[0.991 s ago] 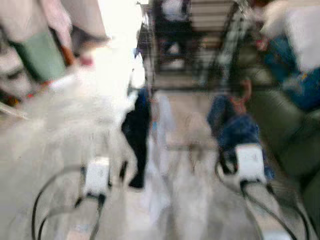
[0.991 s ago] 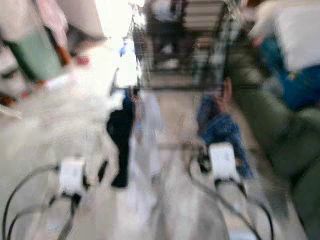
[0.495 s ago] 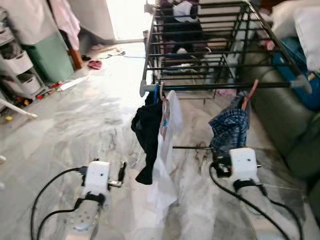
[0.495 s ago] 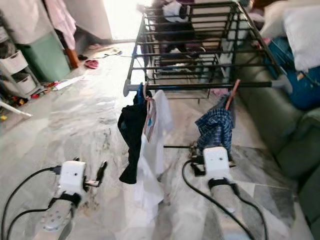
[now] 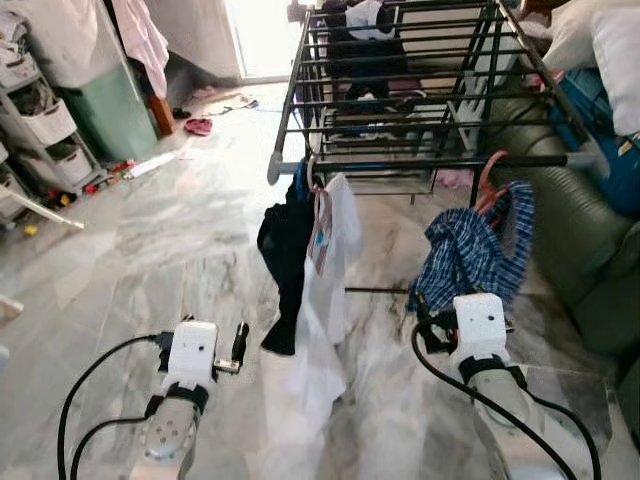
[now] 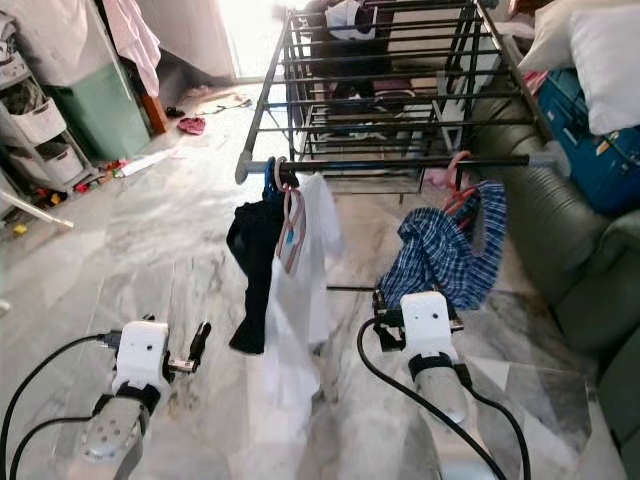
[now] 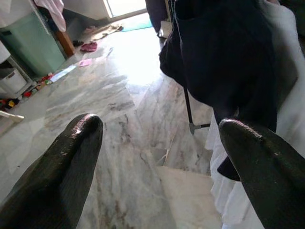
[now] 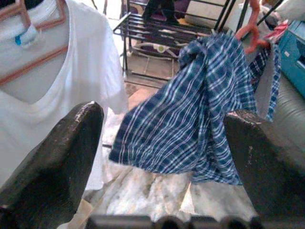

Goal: Hang hanger

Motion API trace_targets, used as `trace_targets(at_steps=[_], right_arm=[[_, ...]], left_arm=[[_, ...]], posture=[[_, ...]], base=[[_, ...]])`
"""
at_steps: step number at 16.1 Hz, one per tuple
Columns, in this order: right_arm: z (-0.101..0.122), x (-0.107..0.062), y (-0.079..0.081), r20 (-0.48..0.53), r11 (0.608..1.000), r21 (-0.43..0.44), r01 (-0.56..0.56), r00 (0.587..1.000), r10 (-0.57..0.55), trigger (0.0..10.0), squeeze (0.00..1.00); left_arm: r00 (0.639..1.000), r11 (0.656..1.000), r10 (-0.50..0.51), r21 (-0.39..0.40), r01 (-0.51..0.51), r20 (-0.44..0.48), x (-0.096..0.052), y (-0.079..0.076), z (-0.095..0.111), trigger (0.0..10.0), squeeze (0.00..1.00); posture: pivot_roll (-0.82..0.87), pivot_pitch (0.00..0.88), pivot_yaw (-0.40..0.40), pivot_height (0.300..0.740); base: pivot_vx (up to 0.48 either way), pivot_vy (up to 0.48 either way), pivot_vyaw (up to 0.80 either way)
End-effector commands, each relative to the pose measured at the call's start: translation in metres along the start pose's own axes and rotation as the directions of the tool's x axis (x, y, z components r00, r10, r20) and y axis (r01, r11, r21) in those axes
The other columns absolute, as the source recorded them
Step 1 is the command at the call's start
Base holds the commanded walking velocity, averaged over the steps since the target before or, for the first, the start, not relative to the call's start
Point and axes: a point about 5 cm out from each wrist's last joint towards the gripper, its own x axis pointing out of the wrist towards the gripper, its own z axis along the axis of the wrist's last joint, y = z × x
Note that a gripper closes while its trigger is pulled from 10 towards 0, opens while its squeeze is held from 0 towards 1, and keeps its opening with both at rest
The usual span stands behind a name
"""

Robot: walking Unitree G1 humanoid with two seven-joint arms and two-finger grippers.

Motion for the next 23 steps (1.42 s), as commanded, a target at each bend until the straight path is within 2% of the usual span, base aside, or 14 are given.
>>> trace_targets(at_steps=[1, 18, 23], right_arm=[[0.001, 0.001, 0.002, 0.004, 1.000, 0.010, 0.002, 1.000, -0.002, 10.0, 0.16], [0.001, 0.011, 0.003, 0.002, 1.000, 0.001, -0.017, 1.000, 0.017, 10.0, 0.15], [0.001, 0.020, 0.012, 0.000, 0.997, -0.010, -0.075, 0.997, 0.075, 10.0, 0.14]], left_arm=[[1.000, 1.000, -0.002, 0.012, 0.002, -0.022, -0.001, 0.003, -0.004, 10.0, 0.00], [0.999, 1.000, -0.015, 0.004, 0.016, -0.031, 0.003, -0.001, -0.009, 10.0, 0.00], [0.995, 0.996, 0.088, 0.006, -0.087, -0.054, 0.002, 0.011, -0.016, 10.0, 0.00]], posture=[[-0.14, 0.000, 0.094, 0.740], [-0.13, 0.000, 0.074, 0.740], [-0.09, 0.000, 0.035, 0.740]], base=[[-0.262, 0.000, 0.00], [-0.322, 0.000, 0.00], [0.000, 0.000, 0.00]])
